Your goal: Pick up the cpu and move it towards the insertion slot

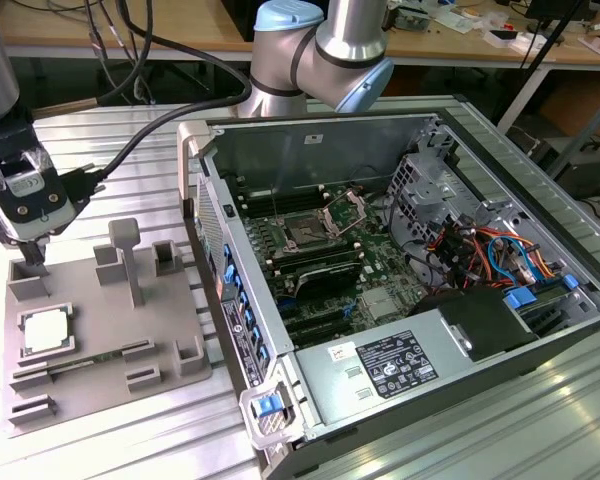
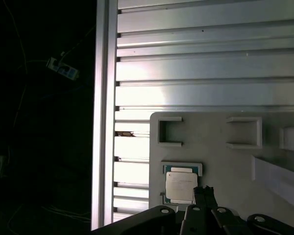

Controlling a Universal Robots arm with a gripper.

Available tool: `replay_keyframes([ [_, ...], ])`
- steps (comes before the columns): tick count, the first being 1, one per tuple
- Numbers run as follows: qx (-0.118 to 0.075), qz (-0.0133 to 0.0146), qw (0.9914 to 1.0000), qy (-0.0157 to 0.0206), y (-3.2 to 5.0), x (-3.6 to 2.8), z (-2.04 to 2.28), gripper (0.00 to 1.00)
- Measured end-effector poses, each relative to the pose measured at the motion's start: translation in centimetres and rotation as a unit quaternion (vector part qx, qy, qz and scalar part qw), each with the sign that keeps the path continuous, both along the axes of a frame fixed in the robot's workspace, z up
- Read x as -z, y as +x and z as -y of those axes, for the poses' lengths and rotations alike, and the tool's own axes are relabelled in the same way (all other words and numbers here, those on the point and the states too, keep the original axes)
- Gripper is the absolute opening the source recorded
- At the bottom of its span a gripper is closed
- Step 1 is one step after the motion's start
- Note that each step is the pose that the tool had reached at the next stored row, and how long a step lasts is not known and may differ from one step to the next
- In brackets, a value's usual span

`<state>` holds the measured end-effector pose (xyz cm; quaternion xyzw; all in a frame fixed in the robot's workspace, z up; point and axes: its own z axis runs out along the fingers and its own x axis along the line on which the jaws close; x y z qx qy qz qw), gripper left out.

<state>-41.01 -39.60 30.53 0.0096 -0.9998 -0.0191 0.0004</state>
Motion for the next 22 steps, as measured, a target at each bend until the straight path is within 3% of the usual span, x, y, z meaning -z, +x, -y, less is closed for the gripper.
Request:
replay_keyframes([
  [16,0.000,0.0000,1.00000,0.0000,0.00,0.29,0.00,0.11],
  [22,0.000,0.0000,1.00000,0.0000,-0.01,0.71,0.00,0.11],
])
